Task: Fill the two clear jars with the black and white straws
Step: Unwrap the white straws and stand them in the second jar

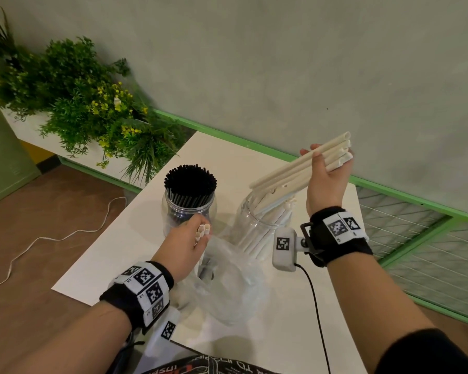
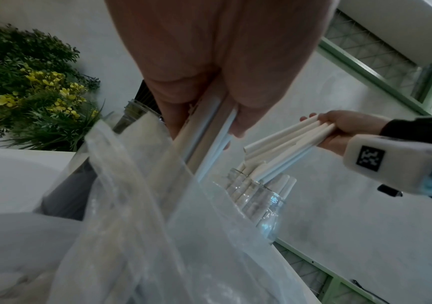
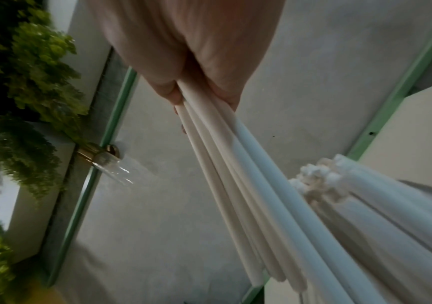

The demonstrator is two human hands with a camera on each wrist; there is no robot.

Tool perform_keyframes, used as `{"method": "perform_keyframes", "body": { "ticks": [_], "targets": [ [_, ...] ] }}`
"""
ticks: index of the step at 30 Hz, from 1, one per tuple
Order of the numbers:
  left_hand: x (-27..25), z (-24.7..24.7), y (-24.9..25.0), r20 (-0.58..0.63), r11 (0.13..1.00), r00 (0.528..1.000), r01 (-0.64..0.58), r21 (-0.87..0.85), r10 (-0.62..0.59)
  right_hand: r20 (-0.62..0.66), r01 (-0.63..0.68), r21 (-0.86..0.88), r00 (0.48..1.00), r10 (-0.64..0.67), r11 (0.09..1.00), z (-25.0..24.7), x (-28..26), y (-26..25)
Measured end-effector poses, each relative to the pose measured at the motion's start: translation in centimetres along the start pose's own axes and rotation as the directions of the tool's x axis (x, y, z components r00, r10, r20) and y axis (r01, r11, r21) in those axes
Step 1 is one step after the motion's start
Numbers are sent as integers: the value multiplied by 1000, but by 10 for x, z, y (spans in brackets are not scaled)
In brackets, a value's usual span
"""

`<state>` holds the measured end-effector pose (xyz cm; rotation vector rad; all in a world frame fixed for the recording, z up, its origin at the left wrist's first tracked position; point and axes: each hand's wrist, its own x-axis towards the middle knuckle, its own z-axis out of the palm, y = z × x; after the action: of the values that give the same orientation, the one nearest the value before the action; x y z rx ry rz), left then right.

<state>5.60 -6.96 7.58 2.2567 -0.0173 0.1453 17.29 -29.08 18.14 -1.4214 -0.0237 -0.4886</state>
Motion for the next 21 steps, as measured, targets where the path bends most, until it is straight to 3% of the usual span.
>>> {"method": "perform_keyframes", "body": {
  "ticks": [9, 16, 21],
  "targets": [
    [-5, -3, 0, 0, 1000, 1000, 15, -8, -15, 63, -22, -101, 998, 28, 995, -7, -3, 26],
    [-5, -2, -2, 10, 1000, 1000, 10, -7, -10, 4, -10, -127, 1000, 11, 992, -11, 0, 35],
    [-4, -2, -3, 12, 1000, 1000, 12, -14, -11, 28, 11, -184, 1000, -6, 983, -8, 0, 46]
  ]
}}
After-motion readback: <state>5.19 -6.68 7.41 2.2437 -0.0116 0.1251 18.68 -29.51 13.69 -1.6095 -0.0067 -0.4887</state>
